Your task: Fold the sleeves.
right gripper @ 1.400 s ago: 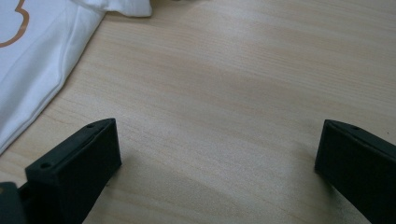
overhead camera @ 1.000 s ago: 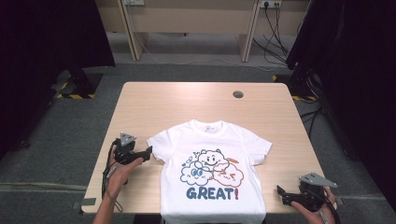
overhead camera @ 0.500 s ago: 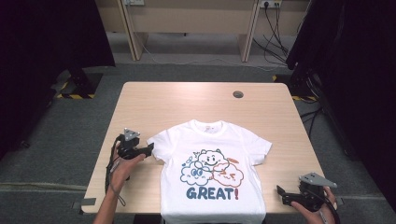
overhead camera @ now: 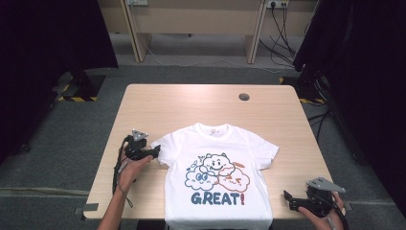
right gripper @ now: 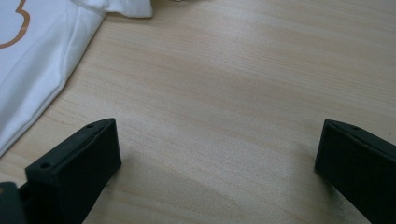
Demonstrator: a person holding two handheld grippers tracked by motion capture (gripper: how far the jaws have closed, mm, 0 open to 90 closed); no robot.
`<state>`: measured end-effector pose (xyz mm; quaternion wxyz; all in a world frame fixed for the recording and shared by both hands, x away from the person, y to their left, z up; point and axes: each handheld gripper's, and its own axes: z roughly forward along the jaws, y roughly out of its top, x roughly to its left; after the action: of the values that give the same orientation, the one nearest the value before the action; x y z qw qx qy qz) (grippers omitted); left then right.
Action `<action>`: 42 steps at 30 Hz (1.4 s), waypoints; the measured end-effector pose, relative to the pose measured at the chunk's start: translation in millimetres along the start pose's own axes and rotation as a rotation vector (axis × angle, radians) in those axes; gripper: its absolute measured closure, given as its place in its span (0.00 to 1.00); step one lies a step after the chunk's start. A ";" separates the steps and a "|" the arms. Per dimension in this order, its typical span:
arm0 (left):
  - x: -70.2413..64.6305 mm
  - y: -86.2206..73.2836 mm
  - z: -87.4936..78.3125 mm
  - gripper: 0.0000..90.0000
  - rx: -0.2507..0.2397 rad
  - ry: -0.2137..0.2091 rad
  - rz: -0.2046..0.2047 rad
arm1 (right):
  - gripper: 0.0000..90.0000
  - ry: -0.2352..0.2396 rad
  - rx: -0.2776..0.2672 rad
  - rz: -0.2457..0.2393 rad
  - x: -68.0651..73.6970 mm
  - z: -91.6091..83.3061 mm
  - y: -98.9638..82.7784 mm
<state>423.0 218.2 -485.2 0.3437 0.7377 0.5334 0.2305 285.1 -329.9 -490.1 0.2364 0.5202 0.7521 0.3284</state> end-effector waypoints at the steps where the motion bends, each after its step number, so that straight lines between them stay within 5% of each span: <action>1: 0.0 0.0 0.0 0.62 0.000 0.000 0.000 | 0.00 0.000 0.000 0.000 0.0 0.0 0.0; 3: -2.3 -0.3 -0.2 0.62 -0.006 -0.022 0.009 | 0.00 0.001 0.000 -0.001 0.2 0.0 -0.1; 4: -2.3 -0.3 -0.2 0.76 -0.006 -0.022 0.009 | 0.00 0.001 0.000 -0.001 0.2 0.0 -0.1; 6: -5.2 -1.8 0.8 0.76 -0.031 -0.034 0.046 | 0.00 0.001 0.000 -0.001 0.4 0.1 0.0; 7: -5.2 -1.8 0.8 0.85 -0.031 -0.034 0.046 | 0.00 0.001 0.000 -0.001 0.4 0.1 0.0; 16: -10.8 1.4 -4.3 0.93 -0.066 -0.039 0.086 | 0.00 0.002 -0.001 -0.002 0.4 0.1 0.0; 27: -27.9 19.8 -24.5 0.94 -0.152 -0.069 0.134 | 0.00 0.003 -0.001 -0.003 0.4 0.1 0.0; 35: -45.3 27.7 -33.1 0.94 -0.175 -0.098 0.195 | 0.00 0.003 -0.001 -0.001 0.6 0.1 -0.1; 42: -50.8 31.9 -36.6 0.94 -0.187 -0.114 0.195 | 0.00 0.002 0.000 -0.002 0.5 0.1 0.0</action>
<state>400.6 173.5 -435.8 0.4166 0.7628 0.4150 0.2690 285.0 -329.4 -490.2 0.2359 0.5188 0.7530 0.3290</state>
